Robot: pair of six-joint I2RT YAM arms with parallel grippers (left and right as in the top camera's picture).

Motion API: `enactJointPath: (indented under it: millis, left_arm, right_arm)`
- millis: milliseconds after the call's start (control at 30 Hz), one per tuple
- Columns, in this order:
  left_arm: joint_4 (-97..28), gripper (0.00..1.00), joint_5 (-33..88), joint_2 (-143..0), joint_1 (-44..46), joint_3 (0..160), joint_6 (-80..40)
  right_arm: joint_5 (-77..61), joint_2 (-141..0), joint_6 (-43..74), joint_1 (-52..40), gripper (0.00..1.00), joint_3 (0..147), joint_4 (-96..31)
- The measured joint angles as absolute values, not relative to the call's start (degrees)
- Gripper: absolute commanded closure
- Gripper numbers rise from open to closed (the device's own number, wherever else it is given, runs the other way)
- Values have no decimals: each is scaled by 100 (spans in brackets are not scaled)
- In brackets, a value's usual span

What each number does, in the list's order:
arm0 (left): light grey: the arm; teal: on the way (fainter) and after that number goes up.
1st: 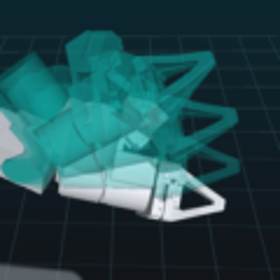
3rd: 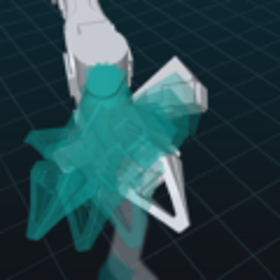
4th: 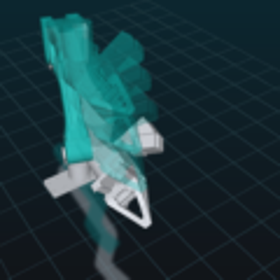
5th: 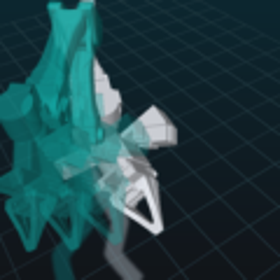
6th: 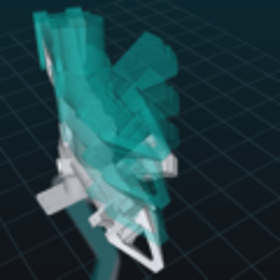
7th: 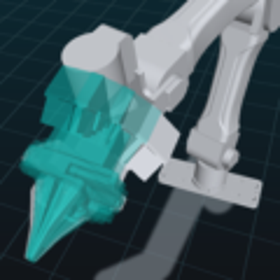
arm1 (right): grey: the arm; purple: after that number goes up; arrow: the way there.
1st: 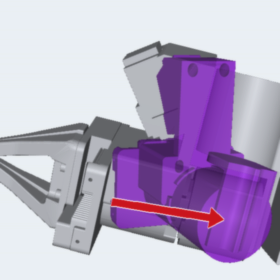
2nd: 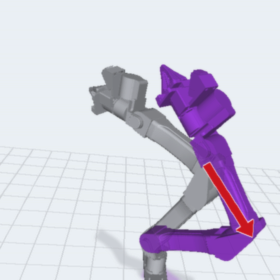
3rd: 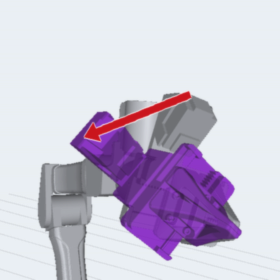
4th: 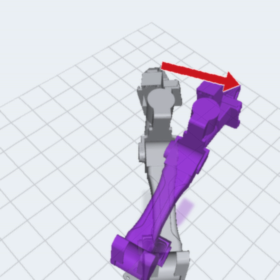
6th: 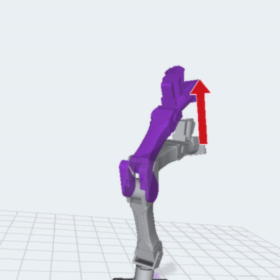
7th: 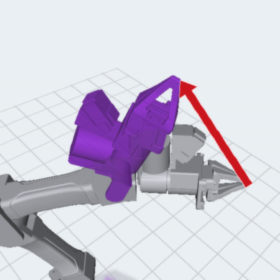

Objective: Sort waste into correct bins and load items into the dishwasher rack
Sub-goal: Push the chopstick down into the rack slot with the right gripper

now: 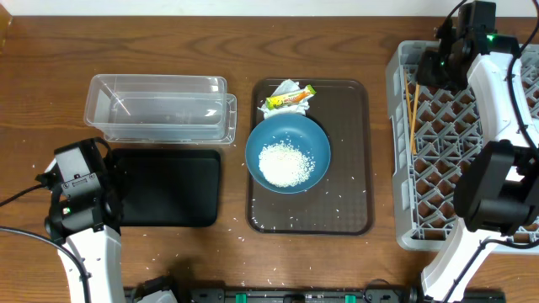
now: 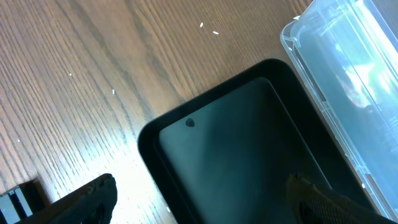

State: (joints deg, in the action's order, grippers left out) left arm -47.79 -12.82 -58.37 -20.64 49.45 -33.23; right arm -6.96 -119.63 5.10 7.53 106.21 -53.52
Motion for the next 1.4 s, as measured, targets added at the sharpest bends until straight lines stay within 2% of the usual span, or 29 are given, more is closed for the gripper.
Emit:
enactJointPath:
  millis: [300, 700, 800, 900, 1333, 1400]
  left_arm:
    - [-4779, 11, -1282, -5837, -2064, 4945, -3323]
    - [-4779, 11, -1282, -5837, -2064, 4945, -3323]
    - [-4779, 10, -1282, -5837, -2064, 4945, -3323]
    - [-4779, 11, -1282, -5837, -2064, 4945, -3323]
    - [-4779, 11, -1282, -5837, -2064, 4945, -3323]
    - [-4779, 11, -1282, -5837, -2064, 4945, -3323]
  right_arm:
    - [-661, -12313, 554, 742, 70, 10621, -5334]
    - [-502, -12460, 567, 672, 70, 10610, -5251]
    - [-449, -12586, 563, 666, 76, 10610, -5238]
    - [-395, -12717, 567, 668, 76, 10610, -5210]
    - [-292, -12750, 480, 650, 98, 10604, -5172]
    - [-292, -12750, 480, 650, 99, 10606, -5172]
